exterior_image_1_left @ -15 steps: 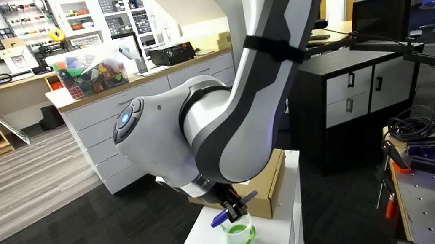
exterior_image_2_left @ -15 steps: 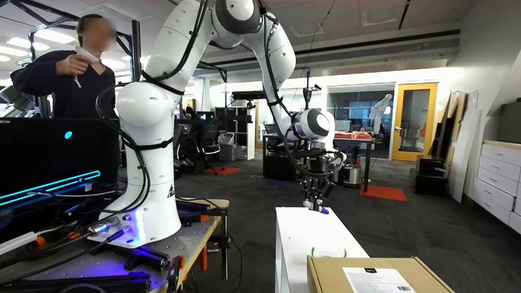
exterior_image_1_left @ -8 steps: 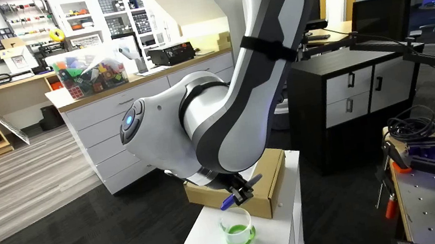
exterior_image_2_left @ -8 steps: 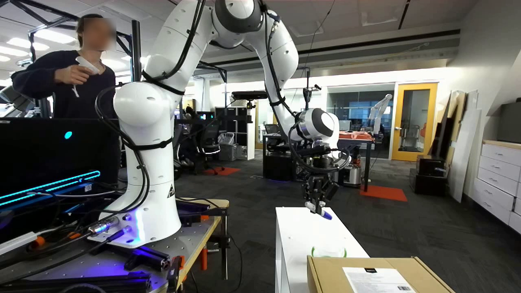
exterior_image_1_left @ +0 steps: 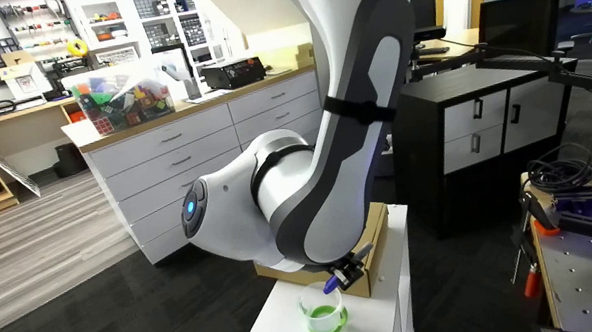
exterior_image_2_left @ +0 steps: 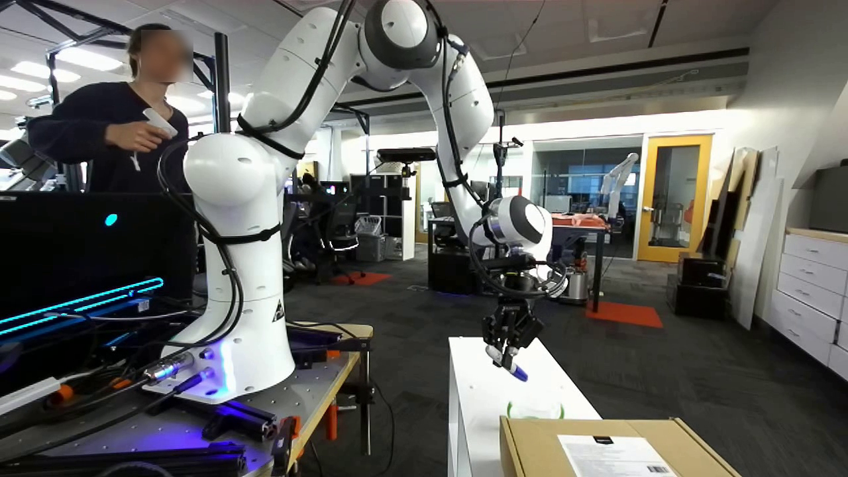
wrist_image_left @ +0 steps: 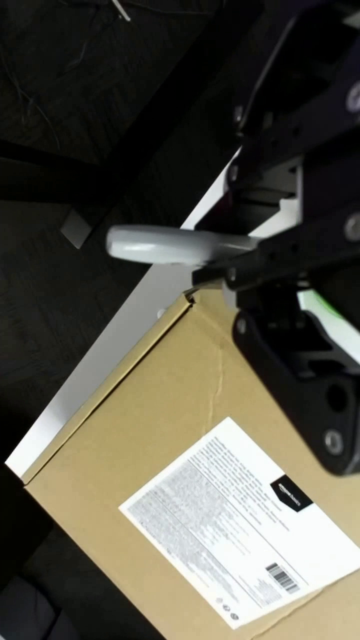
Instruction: Put the marker in the cup
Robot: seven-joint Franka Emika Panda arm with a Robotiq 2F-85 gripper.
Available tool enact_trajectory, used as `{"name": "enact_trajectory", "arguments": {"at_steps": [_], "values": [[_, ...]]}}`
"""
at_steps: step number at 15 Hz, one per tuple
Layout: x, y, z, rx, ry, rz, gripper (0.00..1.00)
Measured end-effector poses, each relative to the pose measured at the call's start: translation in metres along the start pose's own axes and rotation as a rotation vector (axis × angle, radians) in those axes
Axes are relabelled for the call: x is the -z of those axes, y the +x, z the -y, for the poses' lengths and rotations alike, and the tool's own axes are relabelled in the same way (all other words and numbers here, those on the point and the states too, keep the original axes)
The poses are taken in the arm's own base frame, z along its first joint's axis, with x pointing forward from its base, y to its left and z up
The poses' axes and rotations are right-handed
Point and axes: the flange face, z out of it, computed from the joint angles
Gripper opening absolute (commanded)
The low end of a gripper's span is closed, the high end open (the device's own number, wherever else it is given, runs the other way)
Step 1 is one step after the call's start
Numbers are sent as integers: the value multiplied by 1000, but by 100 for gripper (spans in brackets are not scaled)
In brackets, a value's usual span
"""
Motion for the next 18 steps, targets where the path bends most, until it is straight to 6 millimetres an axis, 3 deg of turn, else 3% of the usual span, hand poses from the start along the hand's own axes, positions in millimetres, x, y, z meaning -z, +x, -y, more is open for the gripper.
{"name": "enact_trajectory", "arguments": {"at_steps": [3, 13, 18], "values": [[-7, 10, 8, 27, -6, 26, 5], [5, 39, 3, 187, -140, 68, 5], [0, 61, 13, 312, -223, 69, 5]]}}
